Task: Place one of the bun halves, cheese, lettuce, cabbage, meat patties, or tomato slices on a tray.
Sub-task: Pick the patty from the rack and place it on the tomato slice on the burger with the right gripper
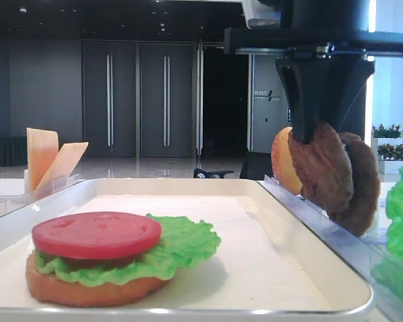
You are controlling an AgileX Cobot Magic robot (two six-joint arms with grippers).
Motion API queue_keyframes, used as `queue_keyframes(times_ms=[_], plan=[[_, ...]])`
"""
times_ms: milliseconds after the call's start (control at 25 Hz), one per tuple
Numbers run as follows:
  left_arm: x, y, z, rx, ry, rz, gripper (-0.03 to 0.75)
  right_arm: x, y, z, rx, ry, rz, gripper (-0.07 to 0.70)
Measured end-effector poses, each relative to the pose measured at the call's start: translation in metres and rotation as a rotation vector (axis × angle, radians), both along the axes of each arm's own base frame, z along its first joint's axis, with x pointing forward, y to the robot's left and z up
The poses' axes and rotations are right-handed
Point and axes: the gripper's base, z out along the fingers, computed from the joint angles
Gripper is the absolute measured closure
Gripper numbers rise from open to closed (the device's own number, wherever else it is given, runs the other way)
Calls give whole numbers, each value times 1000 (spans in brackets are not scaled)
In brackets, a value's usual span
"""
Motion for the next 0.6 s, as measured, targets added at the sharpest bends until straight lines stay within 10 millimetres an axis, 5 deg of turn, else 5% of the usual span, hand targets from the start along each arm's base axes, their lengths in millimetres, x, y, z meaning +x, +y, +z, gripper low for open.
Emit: queue_keyframes(times_ms=[600], plan=[[0,0,0,0,0,0,716,-22,-7,53,170,-78,3,472]])
